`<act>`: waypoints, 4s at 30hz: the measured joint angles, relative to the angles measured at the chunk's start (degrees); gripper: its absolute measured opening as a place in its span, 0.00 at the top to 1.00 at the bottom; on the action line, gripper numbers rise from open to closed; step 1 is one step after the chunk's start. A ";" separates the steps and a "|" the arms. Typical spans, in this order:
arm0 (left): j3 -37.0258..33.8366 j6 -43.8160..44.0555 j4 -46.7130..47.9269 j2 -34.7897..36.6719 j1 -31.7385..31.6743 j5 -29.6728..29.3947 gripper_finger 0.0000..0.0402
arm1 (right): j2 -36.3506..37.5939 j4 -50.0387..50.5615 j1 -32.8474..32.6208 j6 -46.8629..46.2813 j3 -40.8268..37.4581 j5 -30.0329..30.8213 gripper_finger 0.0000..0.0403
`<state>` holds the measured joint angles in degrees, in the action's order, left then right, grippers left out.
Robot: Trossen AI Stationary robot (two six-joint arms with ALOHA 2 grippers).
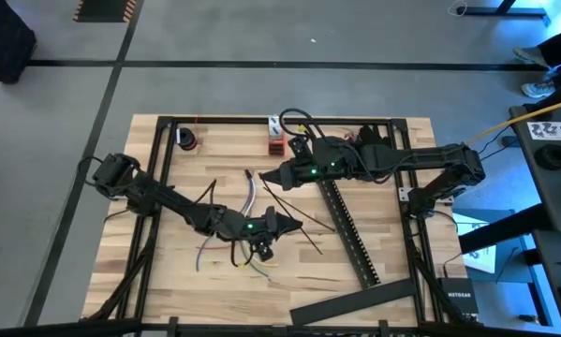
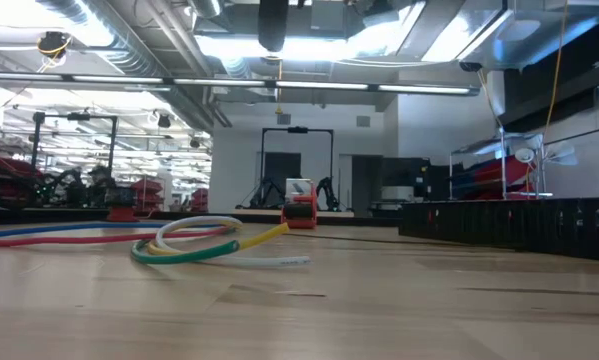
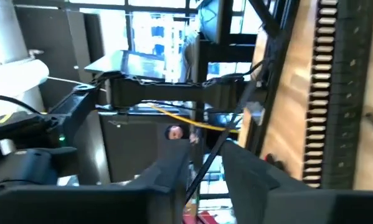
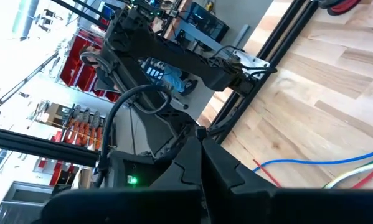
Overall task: Ziptie cables
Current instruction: Wrap the black zip tie on the cable
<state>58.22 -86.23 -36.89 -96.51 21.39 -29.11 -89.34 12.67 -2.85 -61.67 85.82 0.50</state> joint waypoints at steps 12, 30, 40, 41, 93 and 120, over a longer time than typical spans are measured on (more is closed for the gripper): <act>-0.02 40.97 0.16 5.34 3.47 -3.01 1.00 | 1.84 1.18 1.23 24.57 -0.02 1.86 1.00; -0.02 105.61 12.64 21.48 7.97 -14.81 1.00 | 1.92 -6.46 2.07 81.18 -0.02 2.37 1.00; -0.04 109.41 18.82 24.98 11.09 -22.35 1.00 | 1.95 -9.25 4.55 84.09 -0.02 5.74 1.00; -0.04 108.12 18.79 25.20 11.08 -22.36 1.00 | 1.95 -7.84 4.49 84.10 -0.02 7.03 1.00; -0.11 43.96 22.45 20.91 -3.94 10.91 1.00 | -15.23 -58.64 8.46 -44.57 -21.88 -32.32 0.40; -0.11 59.86 17.97 20.13 -5.06 11.83 1.00 | -15.19 -56.18 8.41 -18.49 -21.86 -29.43 0.99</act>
<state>58.11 -26.37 -18.92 -76.38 16.32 -17.28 -104.53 -43.52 5.56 -80.16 63.96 -28.93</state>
